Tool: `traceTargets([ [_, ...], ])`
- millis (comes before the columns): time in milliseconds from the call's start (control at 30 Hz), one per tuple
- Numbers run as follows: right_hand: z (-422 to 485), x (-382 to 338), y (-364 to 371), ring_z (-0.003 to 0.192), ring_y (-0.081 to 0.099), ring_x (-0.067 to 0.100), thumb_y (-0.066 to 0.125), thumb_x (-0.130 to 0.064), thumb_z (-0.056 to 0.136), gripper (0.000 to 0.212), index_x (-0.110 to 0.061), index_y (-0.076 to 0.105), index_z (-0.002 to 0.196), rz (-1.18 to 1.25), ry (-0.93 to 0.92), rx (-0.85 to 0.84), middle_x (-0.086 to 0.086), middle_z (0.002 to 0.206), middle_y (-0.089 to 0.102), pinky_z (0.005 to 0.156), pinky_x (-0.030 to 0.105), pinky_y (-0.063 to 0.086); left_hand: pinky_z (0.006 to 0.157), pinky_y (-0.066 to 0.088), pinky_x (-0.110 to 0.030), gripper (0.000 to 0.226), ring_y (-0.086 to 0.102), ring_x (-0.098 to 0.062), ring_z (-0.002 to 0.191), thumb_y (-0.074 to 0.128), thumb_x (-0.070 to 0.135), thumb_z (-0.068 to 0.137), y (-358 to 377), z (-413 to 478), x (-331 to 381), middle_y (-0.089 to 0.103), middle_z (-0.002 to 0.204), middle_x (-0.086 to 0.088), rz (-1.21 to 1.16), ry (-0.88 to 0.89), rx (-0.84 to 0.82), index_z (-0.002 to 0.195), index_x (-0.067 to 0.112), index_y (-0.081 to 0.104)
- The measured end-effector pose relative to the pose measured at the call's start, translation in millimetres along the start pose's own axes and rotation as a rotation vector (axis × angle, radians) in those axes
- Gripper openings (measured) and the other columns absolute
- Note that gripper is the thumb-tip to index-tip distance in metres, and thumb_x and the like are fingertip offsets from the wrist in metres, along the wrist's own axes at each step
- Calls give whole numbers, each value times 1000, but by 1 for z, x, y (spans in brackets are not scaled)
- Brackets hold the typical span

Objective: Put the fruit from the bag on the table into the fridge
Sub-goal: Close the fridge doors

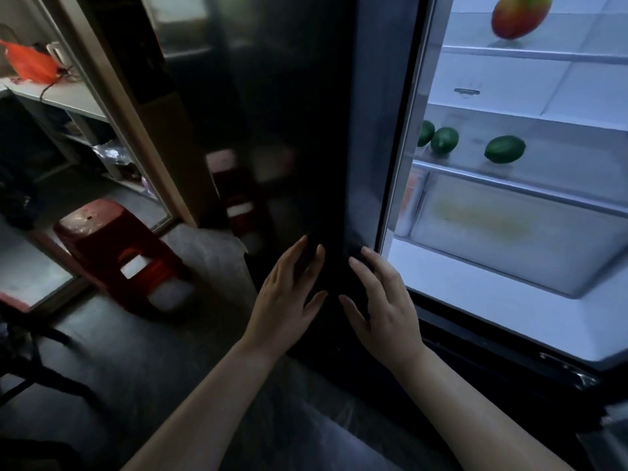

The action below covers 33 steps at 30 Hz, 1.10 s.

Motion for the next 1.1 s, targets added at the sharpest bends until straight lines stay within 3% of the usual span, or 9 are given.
traceTargets([
  [133,9,5,-1,123,50,28,69,-17,86,56,-11,41,134,-31,53,79,11,136,39,104,38,42,105,36,-38,80,34,-27,132,68,28,80,9,10,-6,22,148,-10,-31,68,23,146,21,24],
  [267,13,13,3,126,46,30,67,-10,85,55,-9,39,133,-68,111,126,16,135,41,106,41,40,102,39,-39,81,33,-27,130,71,25,79,16,25,-9,23,146,-8,-70,120,13,146,23,26],
  [433,27,31,6,123,47,27,65,1,83,56,-14,39,131,-181,198,182,11,134,39,103,33,42,109,27,-39,81,27,-26,135,69,28,80,31,52,-8,20,151,-7,-7,180,-112,148,23,25],
  [600,42,63,4,123,49,22,64,-1,84,58,-19,40,133,-282,300,126,7,140,37,88,34,54,106,33,-49,84,25,-30,133,73,29,76,50,84,-2,21,150,-8,68,190,-175,146,25,28],
  [900,39,65,12,126,45,17,62,-2,86,56,-19,38,135,-379,347,89,8,145,34,88,23,45,103,38,-54,86,27,-35,129,73,25,75,64,86,-10,20,149,-11,57,280,-113,147,26,26],
  [1100,38,53,14,127,44,19,61,-7,89,58,-20,34,139,-432,428,69,8,146,32,87,25,47,101,38,-58,84,26,-37,131,70,25,77,68,85,-14,15,151,-12,10,301,-122,148,23,26],
])
Point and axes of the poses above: each hand's wrist, its own z-axis towards the middle knuckle, its own y-axis out of the palm, x = y × z, the point moved 3 cm from there along z, towards the middle knuckle
